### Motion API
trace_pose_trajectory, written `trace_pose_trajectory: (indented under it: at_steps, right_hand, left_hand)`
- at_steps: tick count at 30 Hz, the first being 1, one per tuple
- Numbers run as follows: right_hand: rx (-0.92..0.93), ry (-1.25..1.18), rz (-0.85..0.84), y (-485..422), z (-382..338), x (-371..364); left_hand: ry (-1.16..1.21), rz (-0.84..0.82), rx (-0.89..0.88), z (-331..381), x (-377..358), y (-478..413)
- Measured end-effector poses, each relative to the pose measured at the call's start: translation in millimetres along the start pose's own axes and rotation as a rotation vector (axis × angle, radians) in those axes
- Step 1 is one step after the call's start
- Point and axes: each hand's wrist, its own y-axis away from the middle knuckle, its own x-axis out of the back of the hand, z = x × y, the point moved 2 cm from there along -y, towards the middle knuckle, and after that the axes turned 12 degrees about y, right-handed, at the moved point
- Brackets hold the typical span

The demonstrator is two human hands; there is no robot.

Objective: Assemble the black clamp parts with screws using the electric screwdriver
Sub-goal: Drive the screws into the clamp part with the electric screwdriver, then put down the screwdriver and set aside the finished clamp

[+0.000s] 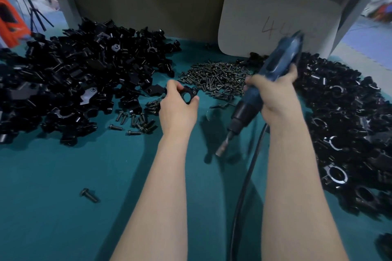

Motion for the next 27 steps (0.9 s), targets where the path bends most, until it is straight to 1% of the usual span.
trace_pose_trajectory:
  at_steps: [3, 7, 9, 11, 14, 17, 19, 21, 23, 25, 27]
  right_hand:
    - [-0.078, 0.270, -0.022, -7, 24, -1]
    - [-0.079, 0.663, 0.094, -8, 41, -2]
    - [-0.108, 0.749, 0.158, -6, 48, -2]
    - [-0.129, 0.795, 0.183, -4, 52, -7]
    - [-0.151, 0.906, 0.151, 0, 52, -19]
    - [-0.185, 1.025, 0.106, 3, 49, -25]
    - [-0.168, 0.999, 0.118, 4, 42, -19]
    - [-0.074, 0.918, 0.160, 7, 32, -8]
    - [0.051, 0.750, 0.178, 13, 21, 7]
    - [0.114, 0.613, 0.186, 22, 8, 25]
    - [0.123, 0.626, 0.268, 28, 1, 51]
  left_hand:
    - [0.071, 0.007, -0.034, 1, -1, 1]
    - [0.077, -0.030, -0.081, 3, -6, 1]
    - [0.073, -0.074, -0.080, 3, -9, 3]
    - [0.055, -0.120, -0.092, 5, -12, 5]
    - [0.046, -0.162, -0.113, 8, -16, 8]
    - [0.091, -0.175, -0.121, 12, -20, 11]
    - [0.124, -0.171, -0.131, 16, -25, 15]
    - [0.160, -0.190, -0.150, 23, -35, 22]
    - [0.177, -0.256, -0.167, 33, -52, 33]
    - [0.191, -0.347, -0.190, 47, -73, 46]
    - [0.225, -0.446, -0.243, 64, -94, 62]
